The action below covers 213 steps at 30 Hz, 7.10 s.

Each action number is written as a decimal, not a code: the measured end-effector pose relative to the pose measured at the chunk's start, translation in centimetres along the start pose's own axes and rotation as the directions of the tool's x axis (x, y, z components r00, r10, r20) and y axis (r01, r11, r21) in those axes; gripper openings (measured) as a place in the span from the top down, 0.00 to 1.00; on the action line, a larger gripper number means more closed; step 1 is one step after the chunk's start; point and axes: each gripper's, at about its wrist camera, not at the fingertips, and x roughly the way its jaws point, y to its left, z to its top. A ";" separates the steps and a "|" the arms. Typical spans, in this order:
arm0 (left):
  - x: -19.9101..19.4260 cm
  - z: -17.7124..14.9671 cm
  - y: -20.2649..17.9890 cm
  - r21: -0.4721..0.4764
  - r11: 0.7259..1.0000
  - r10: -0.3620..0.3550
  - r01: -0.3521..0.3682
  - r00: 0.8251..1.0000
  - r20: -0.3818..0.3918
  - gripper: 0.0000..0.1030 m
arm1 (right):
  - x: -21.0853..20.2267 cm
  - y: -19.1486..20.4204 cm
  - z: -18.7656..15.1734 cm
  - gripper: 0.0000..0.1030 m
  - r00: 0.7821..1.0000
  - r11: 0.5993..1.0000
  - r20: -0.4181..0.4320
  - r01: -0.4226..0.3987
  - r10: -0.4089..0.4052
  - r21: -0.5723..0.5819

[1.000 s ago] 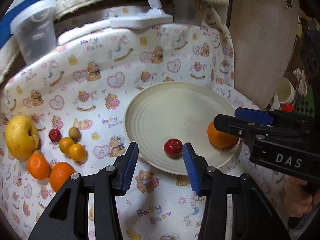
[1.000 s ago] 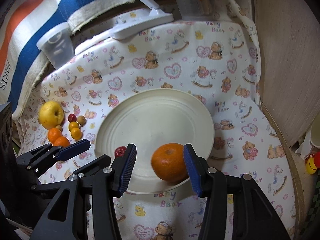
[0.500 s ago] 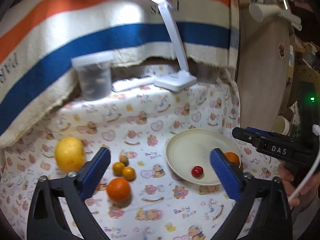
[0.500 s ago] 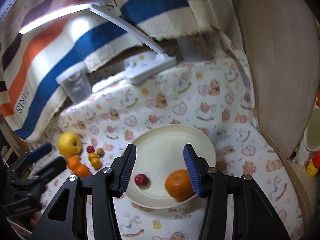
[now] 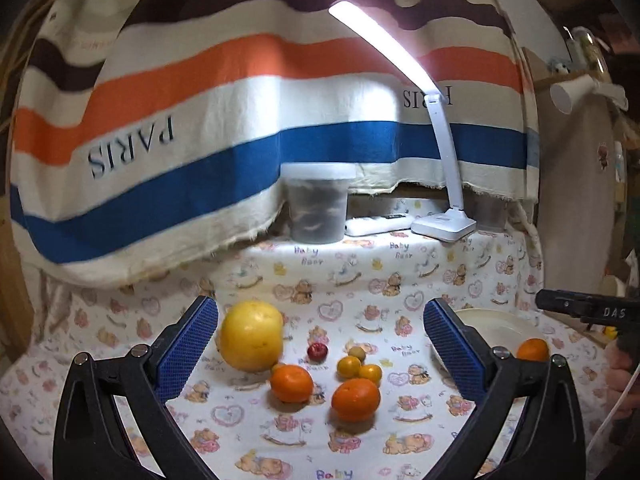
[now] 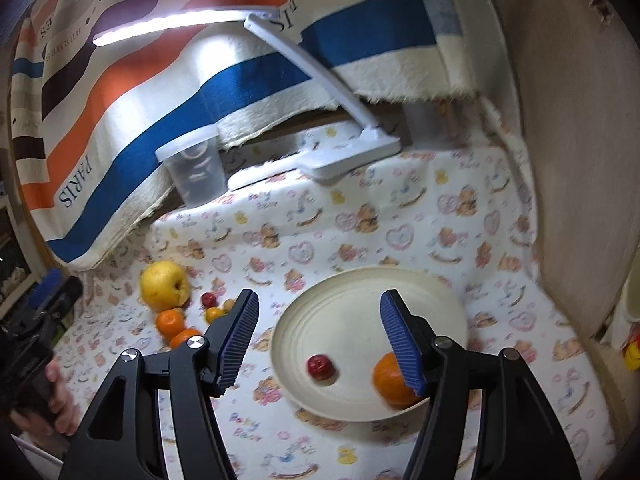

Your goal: Organize fruits

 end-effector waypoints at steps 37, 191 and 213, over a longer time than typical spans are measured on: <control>8.2 -5.7 1.1 -0.347 0.925 -0.294 0.157 0.874 -0.388 0.35 | 1.2 3.4 -2.2 0.35 0.998 0.992 0.014 0.055 -0.053 -0.117; 0.7 0.6 4.7 -0.126 0.986 0.092 -0.111 0.985 -0.149 0.54 | 10.9 12.6 -3.9 0.71 0.948 0.965 -0.318 -0.061 -0.025 -0.257; -1.0 -0.1 0.0 -0.037 0.999 0.013 -0.014 0.999 -0.045 0.54 | 0.5 4.5 -0.3 0.71 0.999 0.987 -0.011 0.041 -0.043 -0.157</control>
